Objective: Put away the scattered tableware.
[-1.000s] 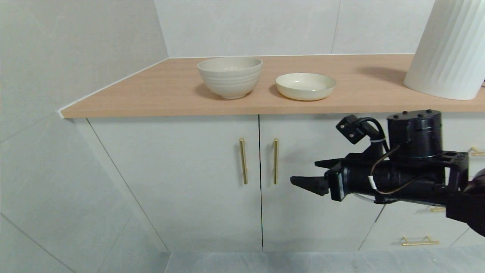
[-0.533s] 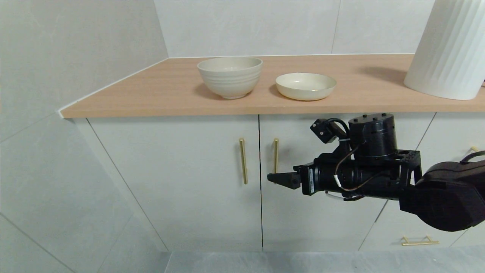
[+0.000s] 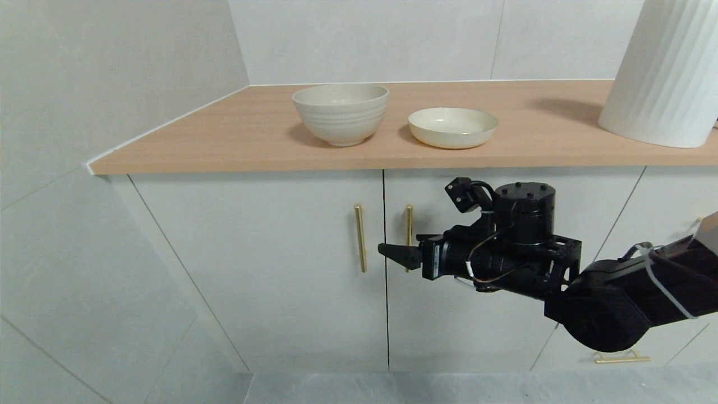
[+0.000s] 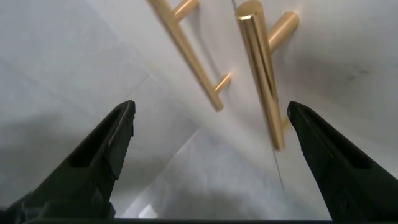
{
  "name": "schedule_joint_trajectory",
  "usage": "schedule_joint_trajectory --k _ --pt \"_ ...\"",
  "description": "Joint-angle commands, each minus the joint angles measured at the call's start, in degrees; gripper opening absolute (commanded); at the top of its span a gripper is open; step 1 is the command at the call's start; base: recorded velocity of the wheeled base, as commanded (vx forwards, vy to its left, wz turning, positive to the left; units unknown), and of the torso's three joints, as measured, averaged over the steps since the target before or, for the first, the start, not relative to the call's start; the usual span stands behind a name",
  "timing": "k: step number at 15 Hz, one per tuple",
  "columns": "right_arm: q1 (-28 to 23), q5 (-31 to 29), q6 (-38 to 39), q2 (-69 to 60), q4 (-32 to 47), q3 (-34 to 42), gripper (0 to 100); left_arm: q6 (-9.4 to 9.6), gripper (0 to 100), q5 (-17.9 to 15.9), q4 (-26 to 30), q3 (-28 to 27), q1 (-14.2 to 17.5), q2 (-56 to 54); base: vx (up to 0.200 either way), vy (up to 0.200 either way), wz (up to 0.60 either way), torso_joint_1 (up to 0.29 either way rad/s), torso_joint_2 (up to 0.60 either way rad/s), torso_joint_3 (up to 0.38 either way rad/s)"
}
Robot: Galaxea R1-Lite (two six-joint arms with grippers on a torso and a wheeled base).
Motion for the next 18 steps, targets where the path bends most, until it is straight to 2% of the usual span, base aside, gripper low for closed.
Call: schedule_joint_trajectory --k 1,4,9,15,18 --pt "1.2 -2.3 0.5 4.6 -3.6 -0.4 100 -0.02 100 0.0 0.0 0.0 0.0 0.0 0.0 0.0 0.0 0.0 0.0 0.0" --pt "1.8 -3.2 1.0 6.1 -6.3 -0.8 100 -0.02 100 0.0 0.0 0.0 0.0 0.0 0.0 0.0 0.0 0.0 0.0 0.0" --pt "2.6 -2.9 4.9 5.1 -6.5 -0.9 100 -0.02 100 0.0 0.0 0.0 0.0 0.0 0.0 0.0 0.0 0.0 0.0 0.0" --pt "3.1 -2.2 6.1 4.1 -6.3 -0.2 100 -0.02 100 0.0 0.0 0.0 0.0 0.0 0.0 0.0 0.0 0.0 0.0 0.0" --pt "3.4 1.3 9.1 2.0 -6.0 1.0 100 -0.02 100 0.0 0.0 0.0 0.0 0.0 0.0 0.0 0.0 0.0 0.0 0.0"
